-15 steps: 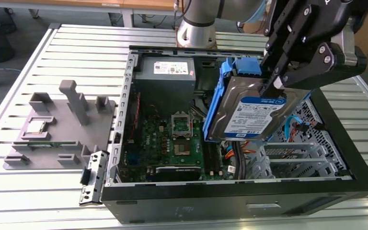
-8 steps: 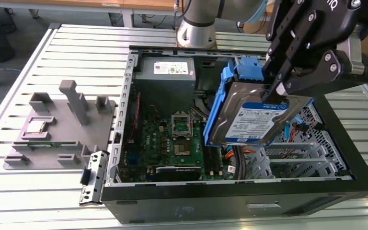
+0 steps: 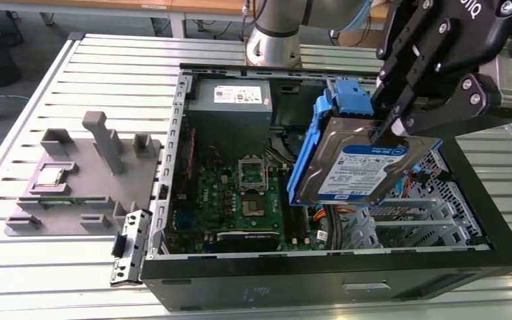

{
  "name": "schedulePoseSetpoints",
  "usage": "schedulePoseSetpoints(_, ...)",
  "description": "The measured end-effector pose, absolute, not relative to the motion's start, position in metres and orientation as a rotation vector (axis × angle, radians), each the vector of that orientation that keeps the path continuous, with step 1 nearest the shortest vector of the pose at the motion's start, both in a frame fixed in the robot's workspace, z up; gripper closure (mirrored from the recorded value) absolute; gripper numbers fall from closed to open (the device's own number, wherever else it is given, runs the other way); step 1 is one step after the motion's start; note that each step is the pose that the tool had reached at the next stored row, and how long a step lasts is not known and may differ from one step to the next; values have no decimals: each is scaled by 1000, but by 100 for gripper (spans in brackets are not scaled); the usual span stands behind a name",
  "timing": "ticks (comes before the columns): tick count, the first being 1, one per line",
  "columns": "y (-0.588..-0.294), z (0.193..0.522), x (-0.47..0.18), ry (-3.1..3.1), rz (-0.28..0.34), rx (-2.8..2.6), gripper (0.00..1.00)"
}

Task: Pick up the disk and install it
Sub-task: 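Pick up the disk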

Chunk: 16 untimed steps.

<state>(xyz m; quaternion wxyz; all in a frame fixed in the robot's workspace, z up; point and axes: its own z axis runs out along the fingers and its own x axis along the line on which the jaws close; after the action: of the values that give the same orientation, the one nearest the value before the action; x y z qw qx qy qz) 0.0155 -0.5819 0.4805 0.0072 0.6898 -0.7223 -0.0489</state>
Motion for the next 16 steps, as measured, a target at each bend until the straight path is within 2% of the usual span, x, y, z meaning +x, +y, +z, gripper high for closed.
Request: schedulePoseSetpoints(16,-582,479,55,-2258,-153,2157,65)
